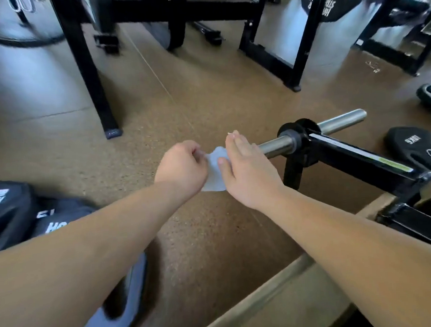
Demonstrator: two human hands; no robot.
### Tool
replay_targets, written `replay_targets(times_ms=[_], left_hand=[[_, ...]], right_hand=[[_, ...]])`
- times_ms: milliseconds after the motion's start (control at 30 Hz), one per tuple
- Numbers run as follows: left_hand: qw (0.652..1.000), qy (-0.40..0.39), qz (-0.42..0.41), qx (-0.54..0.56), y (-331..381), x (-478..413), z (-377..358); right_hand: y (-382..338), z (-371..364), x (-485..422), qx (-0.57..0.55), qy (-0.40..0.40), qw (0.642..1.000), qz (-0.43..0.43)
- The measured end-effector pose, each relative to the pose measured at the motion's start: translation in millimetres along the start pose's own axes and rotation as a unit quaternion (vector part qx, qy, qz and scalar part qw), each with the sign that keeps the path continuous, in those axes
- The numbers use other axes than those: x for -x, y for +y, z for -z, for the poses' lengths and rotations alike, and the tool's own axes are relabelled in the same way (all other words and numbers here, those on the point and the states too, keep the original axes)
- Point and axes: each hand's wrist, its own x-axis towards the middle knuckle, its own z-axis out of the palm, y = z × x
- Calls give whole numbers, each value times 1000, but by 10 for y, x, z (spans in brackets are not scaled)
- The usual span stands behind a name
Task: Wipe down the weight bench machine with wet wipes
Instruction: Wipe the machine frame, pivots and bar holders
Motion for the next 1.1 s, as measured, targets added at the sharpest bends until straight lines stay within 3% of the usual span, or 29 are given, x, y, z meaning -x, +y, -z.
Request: replay_targets(times_ms=[133,267,333,500,600,700,800,933,1100], left_hand=[[1000,4,23,-17,-322,-24,7],[999,-3,-16,-48,-484,-9,-17],[997,-10,-40,-63,-474,-54,-54],[982,-29,-156,-105,-160,-312,-328],[967,-115,-125,-191,19,-414,-572],[954,-95,-127,-255,-25,-430,-651],[963,-93,-170,-188,-128,-434,-665],[995,-40,-87,-22,-201,-441,-766],[989,-111,-71,-62,-174,-510,-701]], right_hand=[[34,-369,-306,101,-19,994,40],[235,-445,-460,124,86,984,95],[430,-364,-537,142,94,980,99],[768,-350,-718,148,100,979,95],[867,-390,-781,131,124,975,127],[943,-316,-872,109,93,982,121],[964,-322,-917,151,73,977,133],[972,-350,-916,129,82,979,138],[954,-314,-934,115,57,985,119]])
